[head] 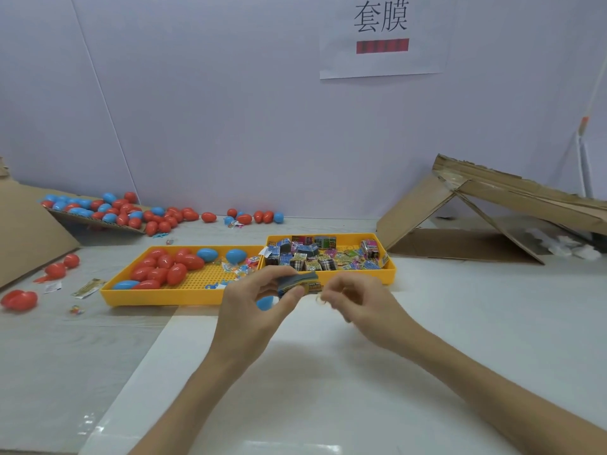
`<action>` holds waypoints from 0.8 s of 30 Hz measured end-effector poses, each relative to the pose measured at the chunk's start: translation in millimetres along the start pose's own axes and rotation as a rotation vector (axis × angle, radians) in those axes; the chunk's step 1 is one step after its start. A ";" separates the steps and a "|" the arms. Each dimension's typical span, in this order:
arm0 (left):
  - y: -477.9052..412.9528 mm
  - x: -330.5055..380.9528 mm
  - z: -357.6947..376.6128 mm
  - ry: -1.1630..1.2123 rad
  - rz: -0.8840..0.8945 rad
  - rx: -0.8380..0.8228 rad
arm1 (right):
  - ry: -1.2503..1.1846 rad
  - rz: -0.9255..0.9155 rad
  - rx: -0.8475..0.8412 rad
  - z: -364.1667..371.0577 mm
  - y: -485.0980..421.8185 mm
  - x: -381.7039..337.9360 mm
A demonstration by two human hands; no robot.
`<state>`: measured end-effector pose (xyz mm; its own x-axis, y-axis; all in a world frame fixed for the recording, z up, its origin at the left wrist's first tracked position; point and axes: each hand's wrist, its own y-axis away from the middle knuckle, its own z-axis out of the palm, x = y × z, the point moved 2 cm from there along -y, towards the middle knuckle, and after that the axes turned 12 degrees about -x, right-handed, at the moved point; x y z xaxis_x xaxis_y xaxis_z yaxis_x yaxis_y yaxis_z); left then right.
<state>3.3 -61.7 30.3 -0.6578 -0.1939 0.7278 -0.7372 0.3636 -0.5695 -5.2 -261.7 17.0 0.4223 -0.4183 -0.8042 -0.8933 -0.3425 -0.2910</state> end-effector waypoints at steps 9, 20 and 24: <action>1.6 0.9 8.1 0.062 0.006 -0.206 | -0.252 -0.076 0.000 -6.2 4.0 -12.1; 2.6 1.2 8.2 -0.018 0.038 -0.234 | -0.203 -0.128 -0.041 -4.9 7.9 -20.9; 2.2 0.0 8.5 -0.023 0.027 -0.219 | -0.163 -0.125 -0.047 -4.0 8.7 -21.4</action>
<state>0.3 -68.7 25.9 -0.6819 -0.2018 0.7030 -0.6701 0.5576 -0.4899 -21.4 -259.1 33.8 0.4951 -0.2296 -0.8380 -0.8260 -0.4237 -0.3719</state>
